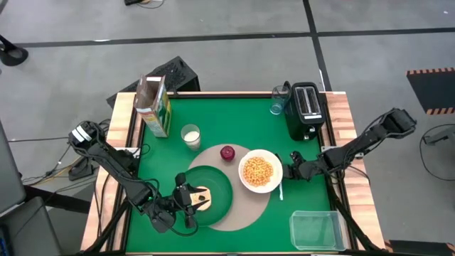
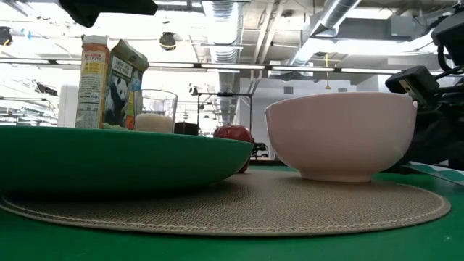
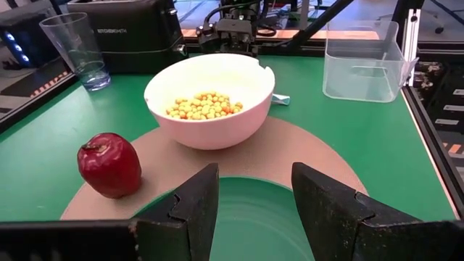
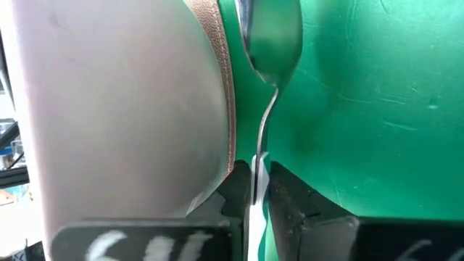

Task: Arrange a breakfast setting
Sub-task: Put the white green spoon to the right of the white bowl on the table

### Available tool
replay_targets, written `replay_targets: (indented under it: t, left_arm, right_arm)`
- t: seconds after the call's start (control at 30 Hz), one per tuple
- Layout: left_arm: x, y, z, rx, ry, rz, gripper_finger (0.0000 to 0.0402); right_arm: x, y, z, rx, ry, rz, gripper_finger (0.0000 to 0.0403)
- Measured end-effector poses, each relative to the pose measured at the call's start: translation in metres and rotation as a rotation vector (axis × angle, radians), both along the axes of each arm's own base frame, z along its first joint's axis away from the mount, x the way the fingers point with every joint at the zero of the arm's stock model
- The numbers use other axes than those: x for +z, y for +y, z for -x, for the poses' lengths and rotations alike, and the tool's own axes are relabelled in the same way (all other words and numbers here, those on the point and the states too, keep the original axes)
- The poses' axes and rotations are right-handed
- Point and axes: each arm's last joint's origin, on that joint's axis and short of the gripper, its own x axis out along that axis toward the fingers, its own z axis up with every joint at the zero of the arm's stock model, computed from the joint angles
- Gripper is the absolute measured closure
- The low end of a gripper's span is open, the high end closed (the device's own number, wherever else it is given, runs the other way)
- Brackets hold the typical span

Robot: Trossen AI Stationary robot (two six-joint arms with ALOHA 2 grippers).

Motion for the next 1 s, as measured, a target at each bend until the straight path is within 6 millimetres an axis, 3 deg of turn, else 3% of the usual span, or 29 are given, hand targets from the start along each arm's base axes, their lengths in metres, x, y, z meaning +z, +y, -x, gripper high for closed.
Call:
replay_targets:
  t: [0.43,1.0]
  left_arm:
    - [0.0,0.0,0.0,-0.002,0.001,0.0,0.0239]
    - [-0.001,-0.001,0.0,-0.041,0.025,0.023,0.0239]
  right_arm:
    - [-0.001,0.0,0.001,-0.002,0.006,0.0,0.0275]
    - [0.01,0.01,0.001,0.083,0.059,0.062,0.0284]
